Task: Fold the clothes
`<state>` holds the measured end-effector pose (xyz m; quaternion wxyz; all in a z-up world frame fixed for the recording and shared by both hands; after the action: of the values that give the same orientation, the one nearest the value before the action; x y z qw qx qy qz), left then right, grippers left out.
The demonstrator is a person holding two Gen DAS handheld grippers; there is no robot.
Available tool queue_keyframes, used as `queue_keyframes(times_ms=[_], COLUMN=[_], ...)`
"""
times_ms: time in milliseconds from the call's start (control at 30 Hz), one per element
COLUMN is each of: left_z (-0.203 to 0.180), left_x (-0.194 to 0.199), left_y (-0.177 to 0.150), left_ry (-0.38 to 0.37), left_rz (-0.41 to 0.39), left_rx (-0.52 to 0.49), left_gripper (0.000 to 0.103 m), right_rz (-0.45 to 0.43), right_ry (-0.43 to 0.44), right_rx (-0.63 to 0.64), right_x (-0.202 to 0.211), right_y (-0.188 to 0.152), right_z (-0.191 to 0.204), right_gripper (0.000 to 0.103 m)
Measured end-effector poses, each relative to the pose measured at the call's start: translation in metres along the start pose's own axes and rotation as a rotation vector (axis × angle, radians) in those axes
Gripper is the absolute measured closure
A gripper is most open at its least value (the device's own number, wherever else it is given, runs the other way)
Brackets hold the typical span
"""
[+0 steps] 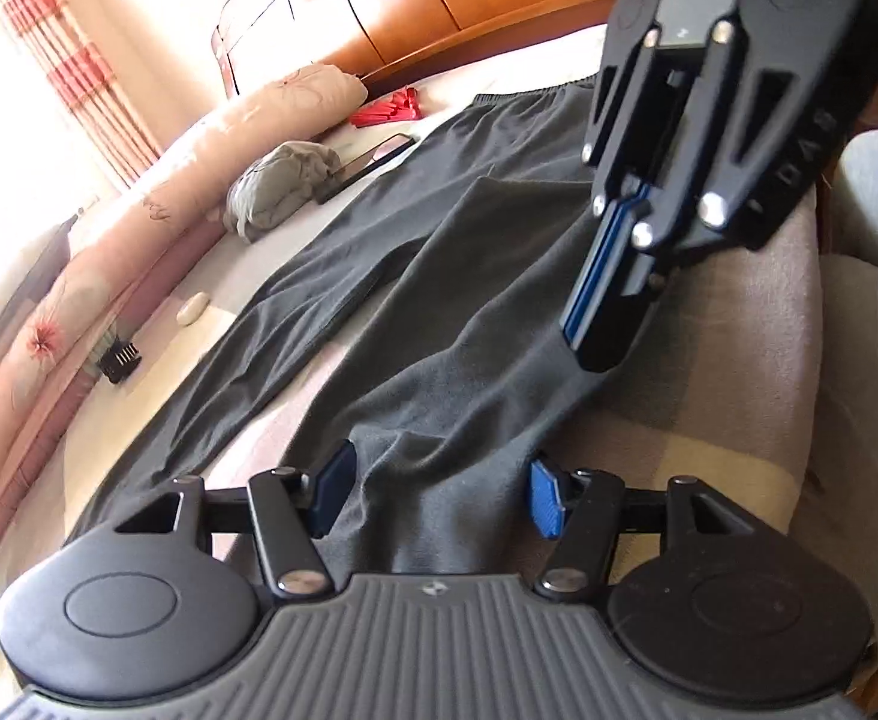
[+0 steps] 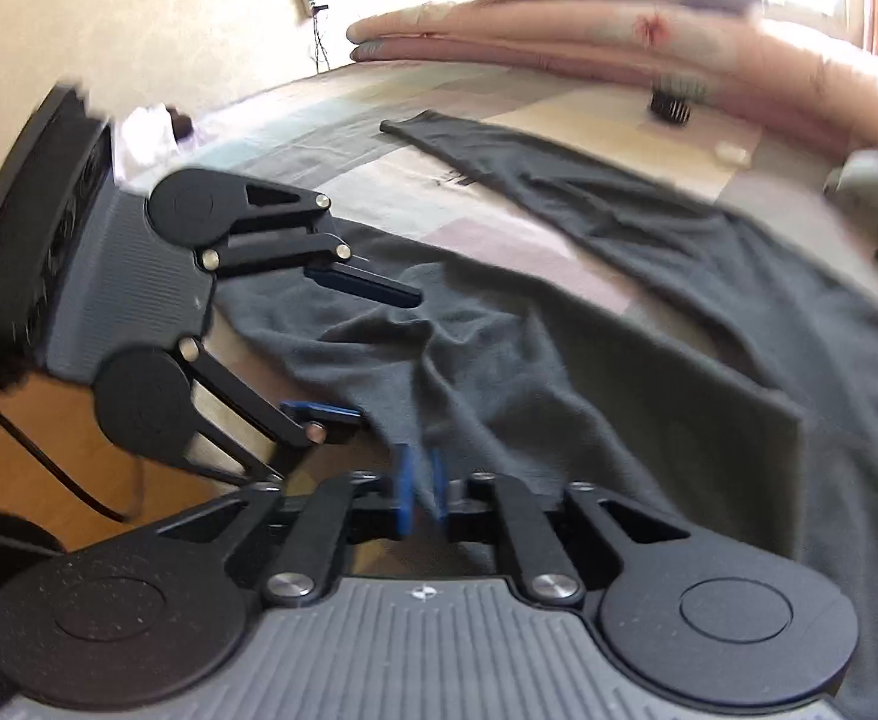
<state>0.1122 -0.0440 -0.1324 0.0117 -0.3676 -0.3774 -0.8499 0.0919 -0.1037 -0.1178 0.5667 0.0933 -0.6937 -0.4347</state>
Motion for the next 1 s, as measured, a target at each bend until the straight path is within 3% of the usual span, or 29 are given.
queue_keyframes(times_ms=[67, 167, 233, 267, 433, 467, 500, 533, 600, 633, 867, 1000], left_z=[0.004, 0.012, 0.014, 0.014, 0.002, 0.001, 0.0, -0.002, -0.002, -0.002, 0.0, -0.007], left_x=[0.002, 0.003, 0.004, 0.004, 0.008, 0.01, 0.011, 0.013, 0.013, 0.011, 0.033, 0.044], left_y=[0.002, 0.005, 0.005, 0.004, -0.019, -0.024, -0.029, -0.034, -0.04, -0.041, -0.043, -0.055], left_ry=[0.003, -0.002, 0.009, 0.013, 0.074, 0.076, 0.077, 0.078, 0.063, 0.058, -0.082, -0.131], left_rz=[-0.007, -0.016, -0.017, -0.015, 0.051, 0.061, 0.069, 0.077, 0.107, 0.126, 0.164, 0.18], left_rx=[0.04, 0.116, 0.125, 0.119, -0.046, -0.063, -0.077, -0.092, -0.094, -0.095, 0.031, 0.093], left_gripper=[0.043, 0.043, 0.043, 0.044, 0.046, 0.049, 0.059, 0.064, 0.099, 0.102, 0.103, 0.097], right_rz=[0.0, 0.021, 0.037, 0.043, 0.027, 0.029, 0.032, 0.038, 0.049, 0.057, 0.11, 0.14], right_ry=[-0.07, -0.173, -0.301, -0.359, -0.452, -0.466, -0.475, -0.463, -0.439, -0.422, -0.3, -0.23], right_rx=[0.095, 0.238, 0.343, 0.388, 0.398, 0.395, 0.389, 0.376, 0.351, 0.338, 0.253, 0.205], right_x=[-0.003, -0.017, -0.029, -0.033, -0.028, -0.027, -0.025, -0.024, -0.023, -0.021, -0.01, -0.003], right_y=[-0.003, -0.011, -0.016, -0.019, -0.02, -0.021, -0.021, -0.021, -0.022, -0.023, -0.035, -0.042], right_z=[0.009, 0.022, 0.022, 0.022, 0.013, 0.01, 0.007, 0.006, 0.003, 0.004, 0.014, 0.021], right_gripper=[0.065, 0.065, 0.066, 0.066, 0.073, 0.078, 0.086, 0.09, 0.099, 0.099, 0.1, 0.095])
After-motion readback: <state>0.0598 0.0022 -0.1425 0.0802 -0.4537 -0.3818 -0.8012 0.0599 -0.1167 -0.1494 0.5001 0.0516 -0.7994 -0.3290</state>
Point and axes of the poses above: each gripper's, at about its wrist camera, not at the fingertips, and x roughly against the way its jaws point, z to its left, y to its top, the point moved 10 cm from there along -x, roughly the way its jaws point, and after that the axes turned 2 degrees about -y, right-handed, at the moved point
